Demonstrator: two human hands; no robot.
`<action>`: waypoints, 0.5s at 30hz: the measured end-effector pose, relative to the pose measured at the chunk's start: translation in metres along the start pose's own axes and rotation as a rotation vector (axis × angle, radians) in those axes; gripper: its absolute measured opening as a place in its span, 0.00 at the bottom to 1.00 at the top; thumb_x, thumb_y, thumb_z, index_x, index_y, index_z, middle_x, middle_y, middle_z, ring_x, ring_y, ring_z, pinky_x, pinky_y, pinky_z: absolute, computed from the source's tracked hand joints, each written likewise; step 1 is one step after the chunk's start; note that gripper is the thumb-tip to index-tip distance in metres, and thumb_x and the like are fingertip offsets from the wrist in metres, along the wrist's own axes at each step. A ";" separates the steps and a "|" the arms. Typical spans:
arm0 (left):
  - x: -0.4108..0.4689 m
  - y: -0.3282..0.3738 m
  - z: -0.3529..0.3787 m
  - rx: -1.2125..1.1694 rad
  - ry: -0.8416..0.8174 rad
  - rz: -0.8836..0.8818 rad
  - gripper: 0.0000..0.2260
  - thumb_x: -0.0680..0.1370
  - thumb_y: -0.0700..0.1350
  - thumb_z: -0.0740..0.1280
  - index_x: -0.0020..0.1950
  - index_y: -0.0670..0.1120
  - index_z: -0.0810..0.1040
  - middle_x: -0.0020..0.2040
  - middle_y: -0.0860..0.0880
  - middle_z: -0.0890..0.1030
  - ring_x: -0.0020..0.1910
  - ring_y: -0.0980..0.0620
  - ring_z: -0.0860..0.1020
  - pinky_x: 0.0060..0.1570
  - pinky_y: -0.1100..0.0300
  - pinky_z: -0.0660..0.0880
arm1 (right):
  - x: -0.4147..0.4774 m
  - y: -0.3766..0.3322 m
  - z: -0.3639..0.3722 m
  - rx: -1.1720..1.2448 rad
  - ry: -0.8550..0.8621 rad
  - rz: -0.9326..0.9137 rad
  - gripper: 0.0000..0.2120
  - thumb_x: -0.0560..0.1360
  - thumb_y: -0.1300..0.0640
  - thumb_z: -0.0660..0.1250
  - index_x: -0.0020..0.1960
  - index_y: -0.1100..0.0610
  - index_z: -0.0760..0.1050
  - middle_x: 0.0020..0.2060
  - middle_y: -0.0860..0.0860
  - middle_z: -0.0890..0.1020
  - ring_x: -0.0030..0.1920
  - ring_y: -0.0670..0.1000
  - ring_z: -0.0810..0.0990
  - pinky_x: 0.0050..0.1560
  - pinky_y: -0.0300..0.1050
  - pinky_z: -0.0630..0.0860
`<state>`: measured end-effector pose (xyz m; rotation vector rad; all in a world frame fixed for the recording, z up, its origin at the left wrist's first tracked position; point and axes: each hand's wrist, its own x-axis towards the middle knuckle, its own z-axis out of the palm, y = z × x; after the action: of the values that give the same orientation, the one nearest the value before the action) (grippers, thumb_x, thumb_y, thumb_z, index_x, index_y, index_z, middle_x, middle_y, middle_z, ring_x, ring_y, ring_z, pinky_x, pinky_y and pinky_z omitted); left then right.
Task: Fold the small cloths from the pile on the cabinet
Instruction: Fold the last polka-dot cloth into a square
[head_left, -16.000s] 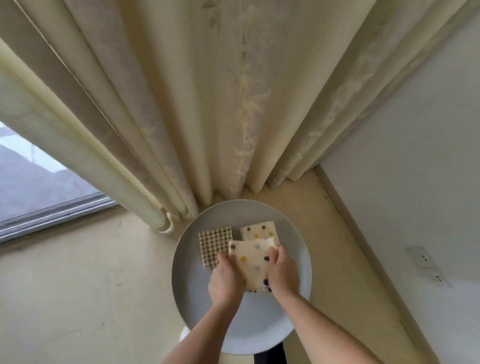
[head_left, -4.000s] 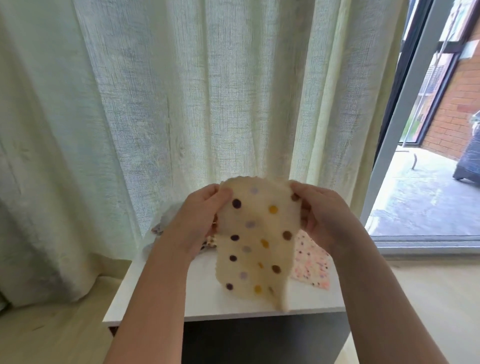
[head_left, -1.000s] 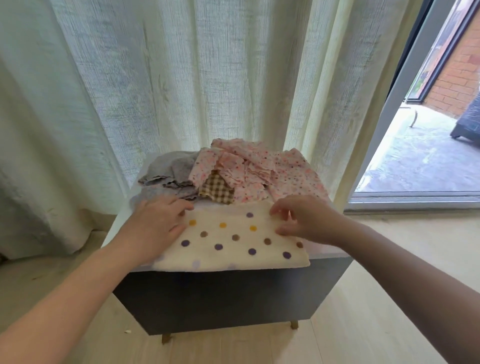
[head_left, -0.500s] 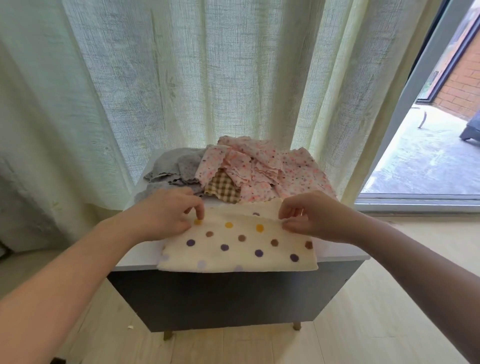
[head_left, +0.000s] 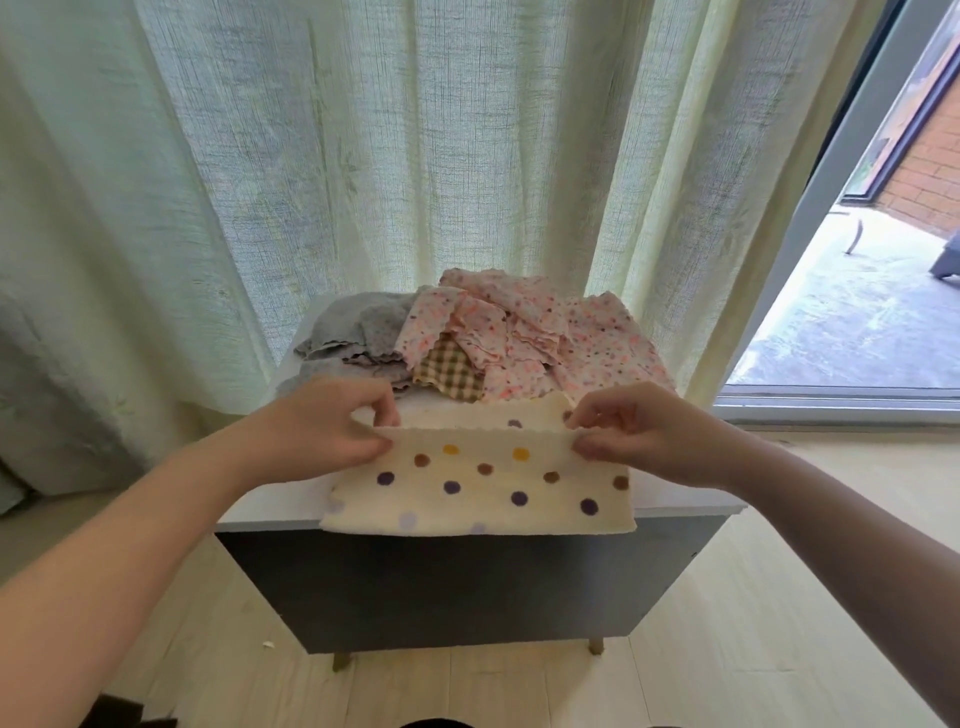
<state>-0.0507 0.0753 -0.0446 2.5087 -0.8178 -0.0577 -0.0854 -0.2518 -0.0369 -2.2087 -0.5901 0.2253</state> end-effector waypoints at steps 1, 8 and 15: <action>-0.002 0.000 -0.002 -0.030 -0.009 -0.043 0.08 0.74 0.43 0.72 0.42 0.52 0.73 0.43 0.58 0.78 0.43 0.65 0.74 0.45 0.66 0.66 | 0.000 0.001 0.000 0.066 0.004 0.009 0.06 0.77 0.59 0.69 0.43 0.50 0.81 0.39 0.43 0.82 0.41 0.43 0.80 0.43 0.35 0.76; -0.043 -0.006 -0.023 -0.542 -0.350 -0.085 0.15 0.68 0.59 0.76 0.38 0.48 0.79 0.43 0.42 0.77 0.44 0.50 0.74 0.47 0.59 0.70 | -0.011 0.008 -0.007 0.564 -0.127 0.098 0.15 0.66 0.44 0.77 0.41 0.55 0.81 0.41 0.54 0.83 0.44 0.53 0.82 0.43 0.40 0.80; -0.063 0.000 -0.023 -0.583 -0.509 -0.221 0.10 0.71 0.53 0.76 0.41 0.50 0.78 0.35 0.51 0.74 0.36 0.55 0.71 0.38 0.66 0.69 | -0.018 -0.003 -0.007 0.550 -0.351 0.167 0.07 0.73 0.53 0.71 0.45 0.57 0.81 0.42 0.48 0.83 0.45 0.47 0.82 0.45 0.38 0.80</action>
<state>-0.0983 0.1209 -0.0315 2.0202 -0.5855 -0.9033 -0.0994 -0.2635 -0.0308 -1.6885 -0.4579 0.7780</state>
